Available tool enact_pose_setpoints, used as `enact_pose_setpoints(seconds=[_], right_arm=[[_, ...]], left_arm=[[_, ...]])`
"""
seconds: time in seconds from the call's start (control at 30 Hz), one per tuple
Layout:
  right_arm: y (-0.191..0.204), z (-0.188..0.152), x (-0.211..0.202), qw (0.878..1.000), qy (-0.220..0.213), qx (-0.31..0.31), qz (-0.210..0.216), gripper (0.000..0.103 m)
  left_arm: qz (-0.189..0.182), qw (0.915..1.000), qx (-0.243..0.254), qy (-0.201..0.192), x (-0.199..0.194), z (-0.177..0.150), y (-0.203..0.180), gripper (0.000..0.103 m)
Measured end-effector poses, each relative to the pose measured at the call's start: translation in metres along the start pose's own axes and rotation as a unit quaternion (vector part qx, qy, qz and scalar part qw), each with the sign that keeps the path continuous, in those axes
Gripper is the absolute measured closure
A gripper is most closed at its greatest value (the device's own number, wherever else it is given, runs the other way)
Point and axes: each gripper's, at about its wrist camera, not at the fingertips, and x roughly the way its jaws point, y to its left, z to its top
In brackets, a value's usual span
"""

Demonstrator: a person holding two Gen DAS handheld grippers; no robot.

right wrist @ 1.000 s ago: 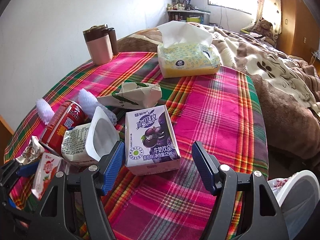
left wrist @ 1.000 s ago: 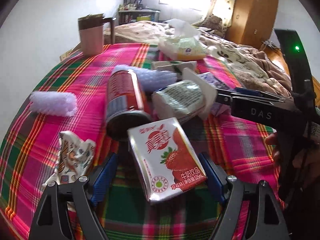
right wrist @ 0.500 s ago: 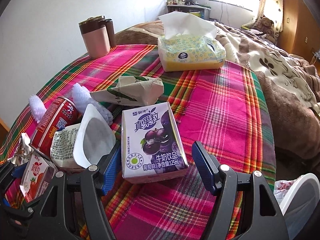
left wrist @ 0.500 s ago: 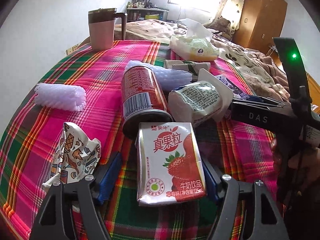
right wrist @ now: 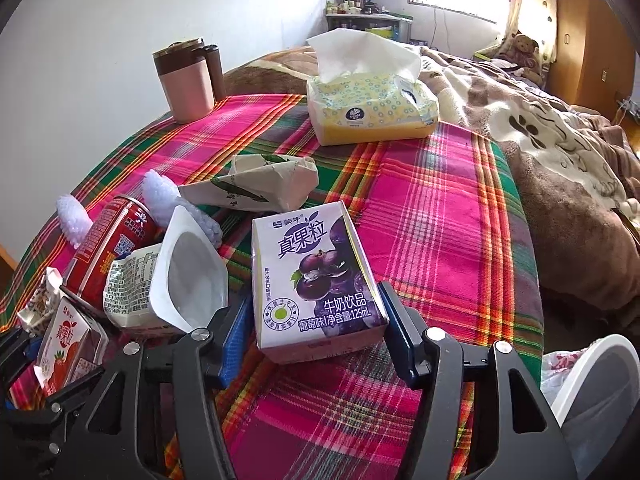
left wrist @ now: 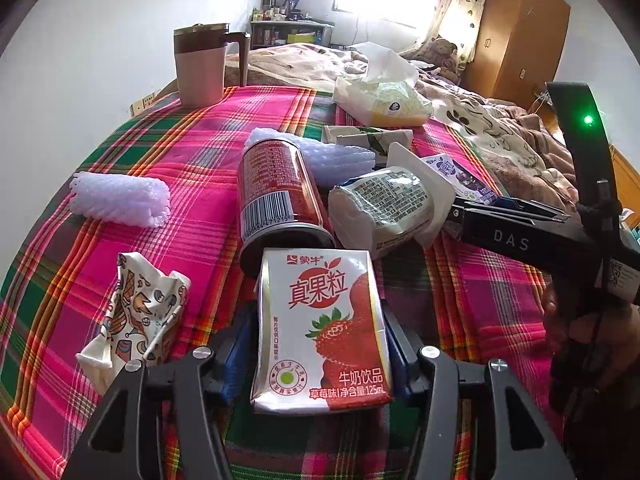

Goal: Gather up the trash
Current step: 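Grasp the strawberry drink carton with the left gripper while the right gripper grasps the grape carton, then carry the strawberry carton with the left gripper while the right gripper carries the grape carton over the bin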

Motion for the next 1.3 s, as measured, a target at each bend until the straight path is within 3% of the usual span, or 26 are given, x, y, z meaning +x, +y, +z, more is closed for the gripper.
enact_pose_setpoints(seconds=[0.6,1.3], right_arm=[[-0.021,-0.024,-0.056,0.997,-0.052,0.053,0.004,0.043],[-0.072,-0.071,-0.131,0.985,-0.101,0.129,-0.051,0.043]], left_arm=[[-0.011,0.9990,0.019,-0.038,-0.036,0.000,-0.020,0.046],[-0.065,0.9902,0.092,-0.082,-0.072,0.003,-0.099,0.046]])
